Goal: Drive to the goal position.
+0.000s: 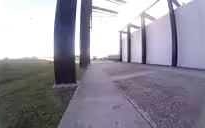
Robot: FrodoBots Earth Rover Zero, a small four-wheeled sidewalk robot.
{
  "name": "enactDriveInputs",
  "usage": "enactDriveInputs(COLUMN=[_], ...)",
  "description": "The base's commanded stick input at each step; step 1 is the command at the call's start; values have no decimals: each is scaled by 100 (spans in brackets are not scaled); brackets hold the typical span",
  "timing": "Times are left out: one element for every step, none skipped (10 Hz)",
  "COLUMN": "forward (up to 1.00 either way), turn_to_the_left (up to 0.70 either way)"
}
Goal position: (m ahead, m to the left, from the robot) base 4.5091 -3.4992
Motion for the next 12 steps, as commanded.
enactDriveInputs(forward=[70, 70, 70, 70, 70, 70, 70, 70, 70, 70, 70, 70], turn_to_the_left=[-16, -13, -10, -8, -8, -9, -9, -10, -11, -11, -11, -11])
